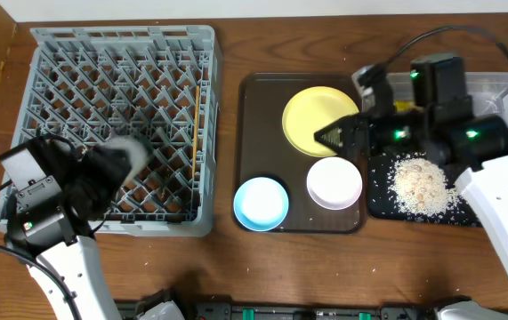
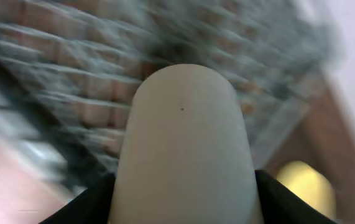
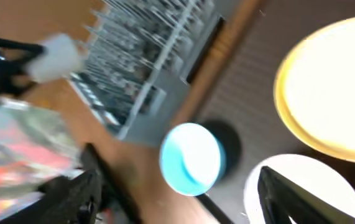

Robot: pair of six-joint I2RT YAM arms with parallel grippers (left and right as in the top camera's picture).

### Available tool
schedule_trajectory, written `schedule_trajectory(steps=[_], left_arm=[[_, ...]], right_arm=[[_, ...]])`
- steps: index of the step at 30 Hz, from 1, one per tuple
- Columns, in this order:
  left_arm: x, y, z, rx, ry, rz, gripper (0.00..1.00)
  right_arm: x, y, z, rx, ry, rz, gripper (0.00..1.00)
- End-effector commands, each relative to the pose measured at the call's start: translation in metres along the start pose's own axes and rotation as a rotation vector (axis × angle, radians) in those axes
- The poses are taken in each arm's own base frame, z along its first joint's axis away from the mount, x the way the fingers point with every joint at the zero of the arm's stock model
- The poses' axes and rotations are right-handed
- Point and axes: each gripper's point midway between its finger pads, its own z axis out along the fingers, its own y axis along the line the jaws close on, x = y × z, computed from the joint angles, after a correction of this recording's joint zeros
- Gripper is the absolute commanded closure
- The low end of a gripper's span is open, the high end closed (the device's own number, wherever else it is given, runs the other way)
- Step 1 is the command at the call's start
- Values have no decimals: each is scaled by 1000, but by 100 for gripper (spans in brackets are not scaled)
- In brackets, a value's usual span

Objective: Sort waste into correct bins and load items into the dishwasher
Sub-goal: 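Place the white cup upside down in the dish rack with the left gripper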

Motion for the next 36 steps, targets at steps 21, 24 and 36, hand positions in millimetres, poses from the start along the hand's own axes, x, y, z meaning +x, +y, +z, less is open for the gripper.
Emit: schedule_trajectory(steps=[21,24,36], left_arm=[[-11,89,82,-479,139,-80,38],[-16,81,75,-436,140,-102,14],[-19,35,40,-221,140,-7,16]], right_arm=[[15,3,15,157,44,-139,18],[15,3,15,157,44,-139,18],[14,-1,15,177,42,-169,17]])
